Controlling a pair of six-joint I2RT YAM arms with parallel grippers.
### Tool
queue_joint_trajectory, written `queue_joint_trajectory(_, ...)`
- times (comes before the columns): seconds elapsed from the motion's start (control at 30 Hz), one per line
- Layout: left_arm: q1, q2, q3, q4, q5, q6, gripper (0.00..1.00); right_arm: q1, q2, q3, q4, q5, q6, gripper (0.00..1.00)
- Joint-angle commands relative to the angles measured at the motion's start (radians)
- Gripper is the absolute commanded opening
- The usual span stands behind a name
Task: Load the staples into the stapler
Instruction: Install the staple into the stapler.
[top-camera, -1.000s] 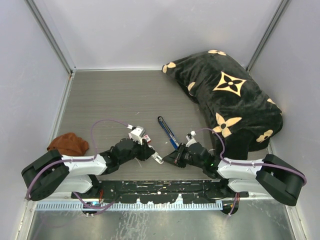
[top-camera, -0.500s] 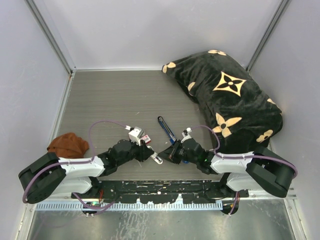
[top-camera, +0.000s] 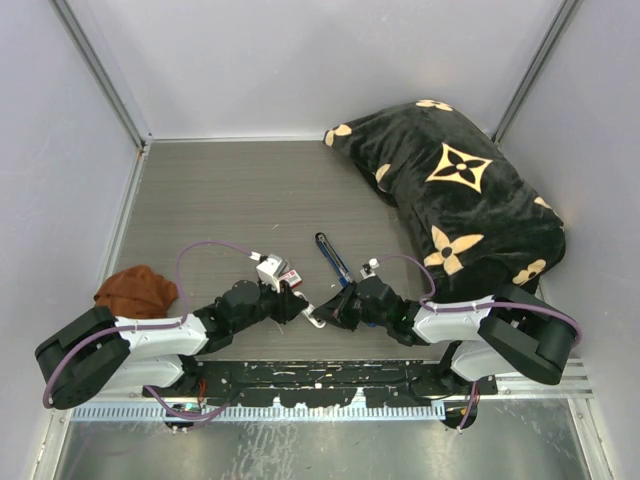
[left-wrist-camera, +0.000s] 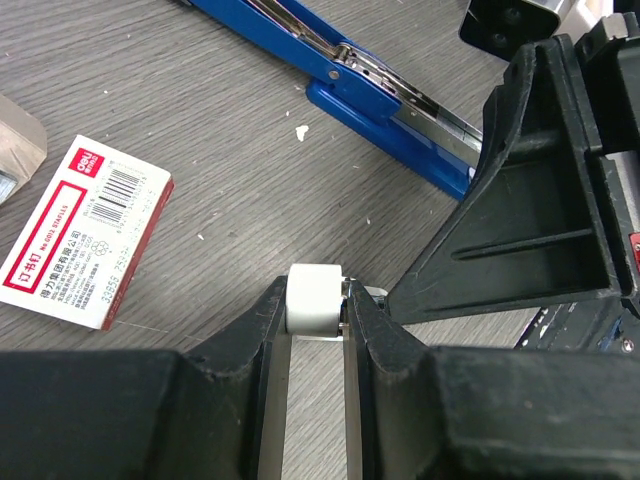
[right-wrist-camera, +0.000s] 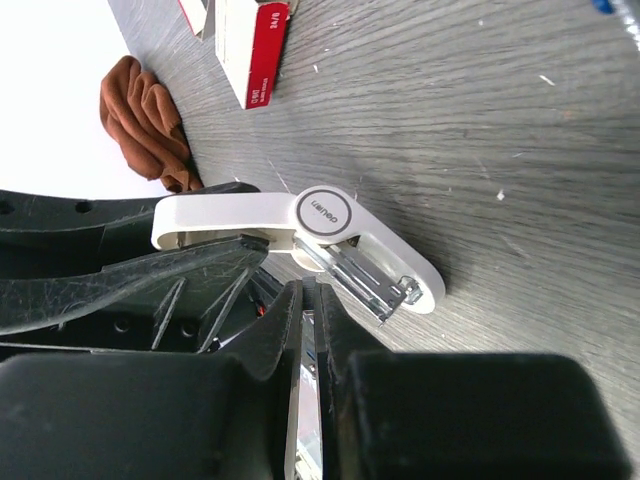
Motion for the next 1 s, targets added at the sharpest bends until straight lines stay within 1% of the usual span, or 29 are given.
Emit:
queue_joint_trajectory(0.0, -0.004, -0.023, -0.004, 0.096, 0.020, 0.031, 0.00, 0.005, -0.009, 0.027, -0.013, 0.030, 0.045, 0.09)
queue_joint_trajectory(0.4, -0.004, -0.038, -0.013, 0.113, 0.043, 0.057, 0.00, 0.007, 0.002, 0.038, -0.032, 0.036, 0.057, 0.09)
queue_joint_trajectory(0.6, -0.005, -0.042, -0.018, 0.114, 0.045, 0.063, 0.00, 0.006, 0.000, 0.026, 0.009, 0.039, 0.077, 0.09)
queue_joint_trajectory(0.97, -0.004, -0.038, -0.018, 0.113, 0.056, 0.076, 0.00, 0.006, 0.003, 0.055, 0.020, 0.040, 0.072, 0.09)
